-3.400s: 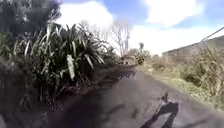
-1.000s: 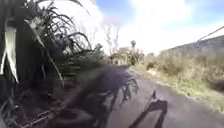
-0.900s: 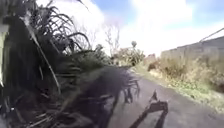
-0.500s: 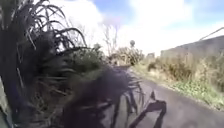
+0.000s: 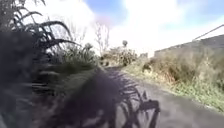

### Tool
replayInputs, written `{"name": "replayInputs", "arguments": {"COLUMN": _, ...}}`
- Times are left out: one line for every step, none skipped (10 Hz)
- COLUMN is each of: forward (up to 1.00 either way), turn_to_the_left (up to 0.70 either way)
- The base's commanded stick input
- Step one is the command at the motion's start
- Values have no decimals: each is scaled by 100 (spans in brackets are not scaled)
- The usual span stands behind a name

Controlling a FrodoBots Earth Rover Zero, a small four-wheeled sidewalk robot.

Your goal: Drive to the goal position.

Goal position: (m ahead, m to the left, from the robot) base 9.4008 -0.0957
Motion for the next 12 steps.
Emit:
{"name": "replayInputs", "arguments": {"forward": 85, "turn_to_the_left": 0}}
{"name": "replayInputs", "arguments": {"forward": 85, "turn_to_the_left": 0}}
{"name": "replayInputs", "arguments": {"forward": 85, "turn_to_the_left": 0}}
{"name": "replayInputs", "arguments": {"forward": 85, "turn_to_the_left": 0}}
{"name": "replayInputs", "arguments": {"forward": 85, "turn_to_the_left": 0}}
{"name": "replayInputs", "arguments": {"forward": 85, "turn_to_the_left": 0}}
{"name": "replayInputs", "arguments": {"forward": 85, "turn_to_the_left": 0}}
{"name": "replayInputs", "arguments": {"forward": 85, "turn_to_the_left": 0}}
{"name": "replayInputs", "arguments": {"forward": 85, "turn_to_the_left": 0}}
{"name": "replayInputs", "arguments": {"forward": 85, "turn_to_the_left": 0}}
{"name": "replayInputs", "arguments": {"forward": 85, "turn_to_the_left": 0}}
{"name": "replayInputs", "arguments": {"forward": 85, "turn_to_the_left": 0}}
